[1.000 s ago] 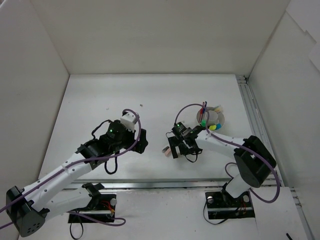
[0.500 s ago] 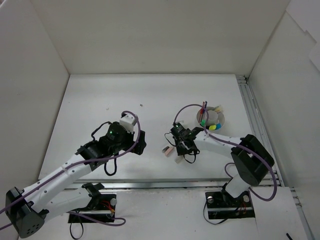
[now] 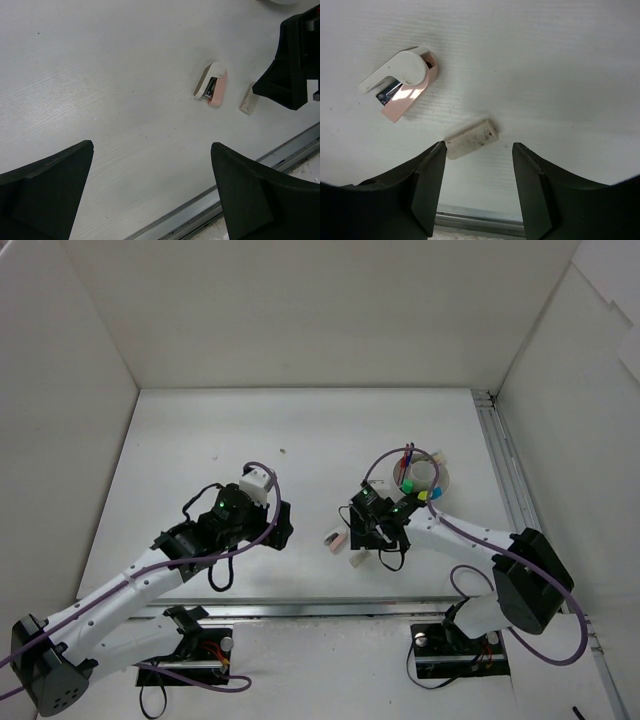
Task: Sort the stationery into containers
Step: Pick up the stationery from the center of the board, then place the stationery in the storage box.
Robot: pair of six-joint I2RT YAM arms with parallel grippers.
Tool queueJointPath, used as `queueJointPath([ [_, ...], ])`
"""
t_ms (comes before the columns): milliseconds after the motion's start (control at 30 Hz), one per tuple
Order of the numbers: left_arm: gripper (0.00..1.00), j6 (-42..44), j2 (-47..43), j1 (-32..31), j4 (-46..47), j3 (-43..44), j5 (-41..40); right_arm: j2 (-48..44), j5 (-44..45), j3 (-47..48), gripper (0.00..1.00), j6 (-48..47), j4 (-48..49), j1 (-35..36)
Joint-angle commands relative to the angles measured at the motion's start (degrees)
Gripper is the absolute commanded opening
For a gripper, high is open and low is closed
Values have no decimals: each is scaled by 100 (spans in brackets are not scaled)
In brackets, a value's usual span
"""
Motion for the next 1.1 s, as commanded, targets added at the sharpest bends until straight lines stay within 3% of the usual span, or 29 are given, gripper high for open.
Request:
queueJointPath([
  [0,100,18,-65,44,295,78,247,182,160,-79,53,1401,-337,74],
  [233,100,27,-126,44,462,-80,609,1183,388,61,50,2704,-293,233],
  [433,100,53,-302,44,489,-203,732,1133,361,-9,25,3029,-293,302],
  [500,100,62,-355,44,515,-239,671,739,616,-132,3,3065,-293,347],
  [533,100,62,-355,44,524,-256,662,580,712,-158,0,3048,-293,338],
  [700,100,1,-451,44,550,-265,574,-386,1442,157,0,2012,-293,259],
  [833,100,-35,-513,44,594,-344,556,-1012,1688,360,0,1212,-293,-477],
  [1067,100,150,-172,97,550,-20,547,-2172,3253,765,0,52,56,-1603],
])
